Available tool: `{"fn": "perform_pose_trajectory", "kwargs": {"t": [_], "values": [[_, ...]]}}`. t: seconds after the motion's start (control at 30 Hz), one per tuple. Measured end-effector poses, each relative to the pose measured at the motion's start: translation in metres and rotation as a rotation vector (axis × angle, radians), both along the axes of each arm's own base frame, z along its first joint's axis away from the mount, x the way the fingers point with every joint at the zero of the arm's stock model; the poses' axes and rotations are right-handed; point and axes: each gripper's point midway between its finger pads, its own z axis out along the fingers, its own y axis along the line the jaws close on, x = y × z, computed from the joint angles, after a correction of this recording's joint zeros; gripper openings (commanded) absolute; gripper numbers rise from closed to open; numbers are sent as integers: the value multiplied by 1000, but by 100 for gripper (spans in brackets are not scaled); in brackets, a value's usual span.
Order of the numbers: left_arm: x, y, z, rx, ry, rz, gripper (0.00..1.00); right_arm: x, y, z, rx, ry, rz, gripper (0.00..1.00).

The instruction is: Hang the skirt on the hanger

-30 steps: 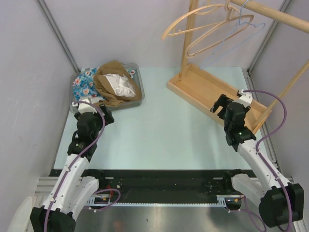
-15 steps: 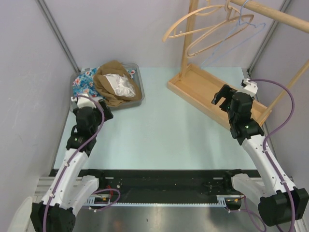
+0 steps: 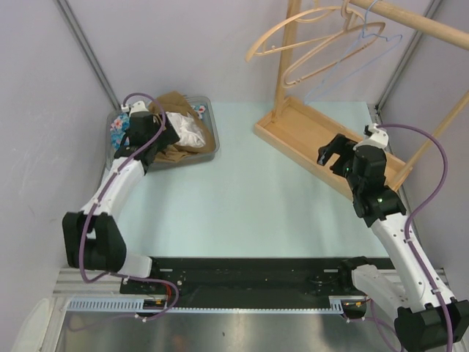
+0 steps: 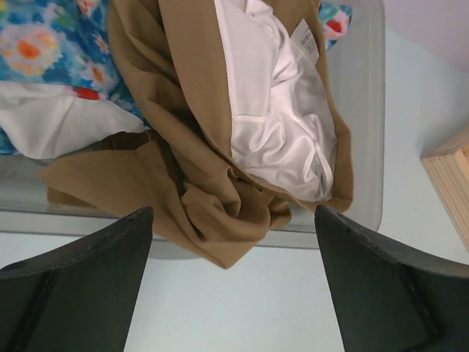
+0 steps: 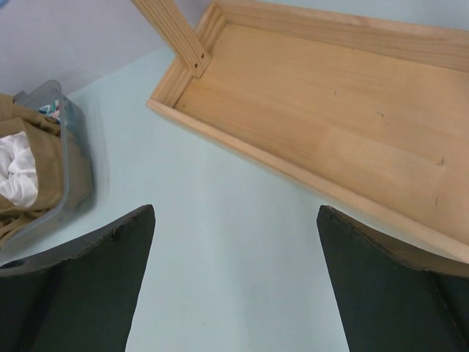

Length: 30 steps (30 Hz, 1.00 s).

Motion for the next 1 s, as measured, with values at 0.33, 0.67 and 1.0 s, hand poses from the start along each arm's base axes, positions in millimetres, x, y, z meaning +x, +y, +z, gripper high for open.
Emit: {"fn": "perform_pose_trajectory", "kwargs": {"t": [0.33,0.67,1.0], "values": [[46,-11,-64,-68,140,-7,92,0,30,-18,-2,56,98,96],[82,-17,-97,-89,195,-2,49,11,75,-55,-56,179,212,96],[86,-17,-92,-94,182,-4,70,11,78,-52,-53,168,211,95]]}}
